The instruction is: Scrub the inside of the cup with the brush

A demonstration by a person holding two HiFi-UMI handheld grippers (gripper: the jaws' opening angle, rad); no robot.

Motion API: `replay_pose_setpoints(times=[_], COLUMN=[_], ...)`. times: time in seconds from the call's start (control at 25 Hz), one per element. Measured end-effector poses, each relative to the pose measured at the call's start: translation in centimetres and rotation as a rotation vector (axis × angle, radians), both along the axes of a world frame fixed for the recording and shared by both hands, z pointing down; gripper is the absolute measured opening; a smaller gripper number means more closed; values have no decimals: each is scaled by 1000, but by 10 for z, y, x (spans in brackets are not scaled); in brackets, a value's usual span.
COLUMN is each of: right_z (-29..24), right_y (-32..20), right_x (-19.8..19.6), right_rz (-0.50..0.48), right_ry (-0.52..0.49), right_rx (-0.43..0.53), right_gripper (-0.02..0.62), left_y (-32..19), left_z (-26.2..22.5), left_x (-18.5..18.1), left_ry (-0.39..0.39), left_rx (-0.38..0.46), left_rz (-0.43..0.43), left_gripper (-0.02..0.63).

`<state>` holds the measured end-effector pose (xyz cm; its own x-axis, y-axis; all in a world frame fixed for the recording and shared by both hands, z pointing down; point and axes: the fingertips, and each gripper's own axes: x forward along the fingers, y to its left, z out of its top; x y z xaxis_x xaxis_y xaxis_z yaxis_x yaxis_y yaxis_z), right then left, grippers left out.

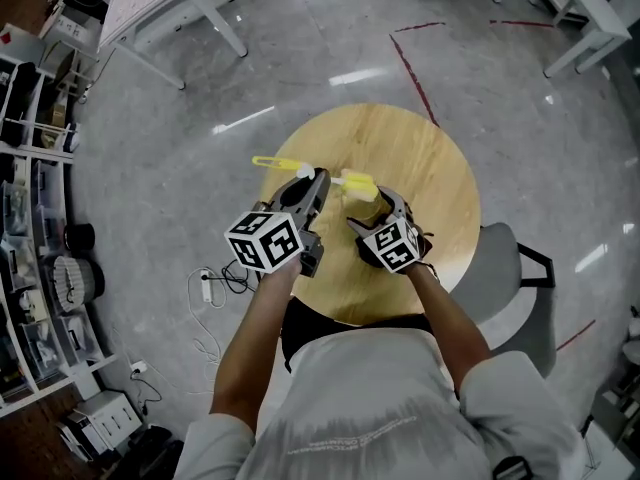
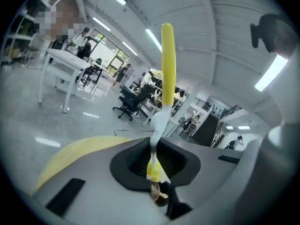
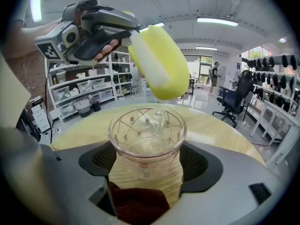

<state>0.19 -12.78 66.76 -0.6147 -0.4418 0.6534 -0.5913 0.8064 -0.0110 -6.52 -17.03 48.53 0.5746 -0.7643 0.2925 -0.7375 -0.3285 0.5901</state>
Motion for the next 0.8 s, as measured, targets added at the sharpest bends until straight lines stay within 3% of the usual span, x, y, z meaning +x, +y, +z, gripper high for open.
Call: replay_pose_setpoints(times=[0.16,0.36,0.52,0.8], right_z=[-2,1,-2,2], right_y=[-3,-1,3,2], right_x=[2,2,-4,-20], right_rz=[11,33,26,41], right_ry=[7,5,10,19], right_rx=[3,-2,-9,-11], right_gripper=[426,426,426,426], left_y=[9,17,11,-12], left_z=[5,59,79,84], left_x=[14,44,59,70], left_ry=[-171,-389,-387,-367], left_rx=[36,19,17,112], left_rz=[147,282,327,380], left_gripper=[51,51,51,51])
